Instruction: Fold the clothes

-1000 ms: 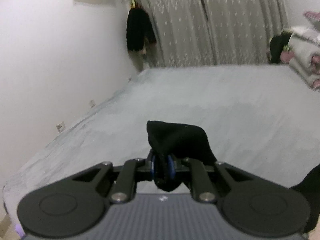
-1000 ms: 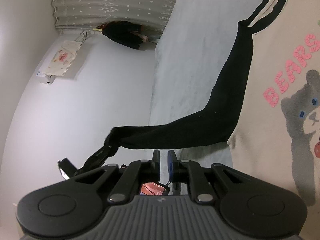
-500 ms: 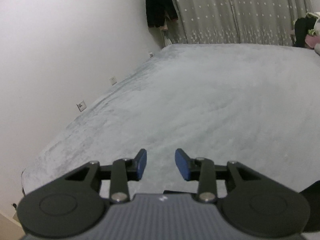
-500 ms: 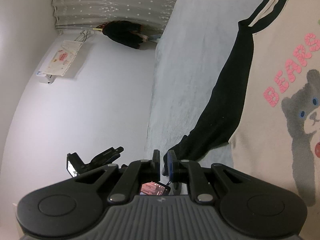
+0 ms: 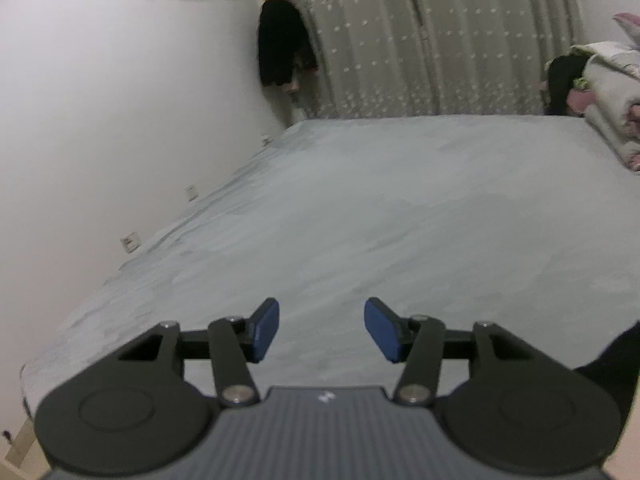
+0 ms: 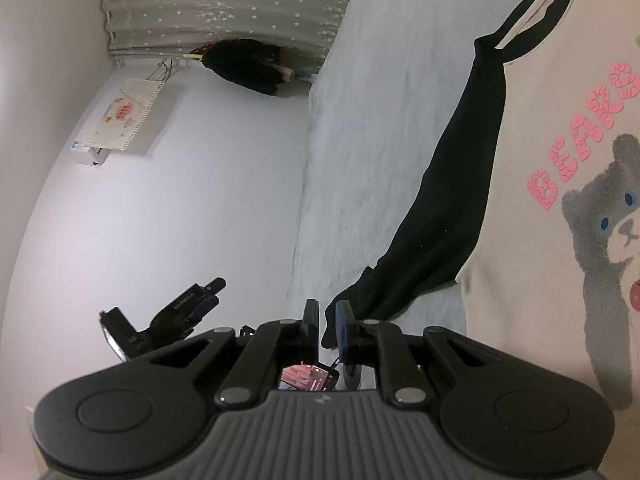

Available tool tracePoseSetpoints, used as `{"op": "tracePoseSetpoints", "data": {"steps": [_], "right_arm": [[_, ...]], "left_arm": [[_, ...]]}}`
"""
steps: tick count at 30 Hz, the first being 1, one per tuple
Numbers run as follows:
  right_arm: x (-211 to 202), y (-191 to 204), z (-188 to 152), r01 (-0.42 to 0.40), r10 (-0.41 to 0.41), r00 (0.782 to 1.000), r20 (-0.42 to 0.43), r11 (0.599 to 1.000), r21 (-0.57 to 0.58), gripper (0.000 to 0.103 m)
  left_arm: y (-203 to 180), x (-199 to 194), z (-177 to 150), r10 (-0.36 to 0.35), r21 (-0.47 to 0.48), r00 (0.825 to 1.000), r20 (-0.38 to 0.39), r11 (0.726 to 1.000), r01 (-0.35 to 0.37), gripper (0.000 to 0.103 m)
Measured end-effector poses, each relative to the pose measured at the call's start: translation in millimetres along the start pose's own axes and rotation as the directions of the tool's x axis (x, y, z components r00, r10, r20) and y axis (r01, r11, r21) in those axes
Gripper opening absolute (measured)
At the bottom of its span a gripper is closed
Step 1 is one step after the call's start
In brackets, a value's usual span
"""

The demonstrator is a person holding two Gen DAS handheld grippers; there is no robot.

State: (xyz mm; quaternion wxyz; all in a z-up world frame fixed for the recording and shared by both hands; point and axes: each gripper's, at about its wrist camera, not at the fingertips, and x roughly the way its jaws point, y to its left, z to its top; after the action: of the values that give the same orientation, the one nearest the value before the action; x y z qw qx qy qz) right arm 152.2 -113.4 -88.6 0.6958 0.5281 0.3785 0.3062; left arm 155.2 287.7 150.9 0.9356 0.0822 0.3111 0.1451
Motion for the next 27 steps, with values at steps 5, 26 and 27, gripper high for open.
{"op": "tracePoseSetpoints", "data": {"steps": [5,26,27], "right_arm": [[-0.8,0.4,0.7,0.0,0.0,1.0,0.002,1.0,0.0,0.014],[9.9,26.0,31.7,0.211,-0.198,0.977,0.079,0.953,-0.216,0.032],[17.2,29.3,36.7,0.228,-0.214,0.973,0.084,0.94,-0.252,0.033]], "left_arm": [[-30.8,-23.2,-7.3,-0.06,0.029,0.998,0.029,0.998,0.059,0.054],[-132.4,35.9,-163.8,-0.255,0.063,0.967,0.0,0.965,0.254,0.056],[-135.7,40.7,-168.7,-0.253,0.079,0.967,0.011,0.965,0.251,0.056]]}}
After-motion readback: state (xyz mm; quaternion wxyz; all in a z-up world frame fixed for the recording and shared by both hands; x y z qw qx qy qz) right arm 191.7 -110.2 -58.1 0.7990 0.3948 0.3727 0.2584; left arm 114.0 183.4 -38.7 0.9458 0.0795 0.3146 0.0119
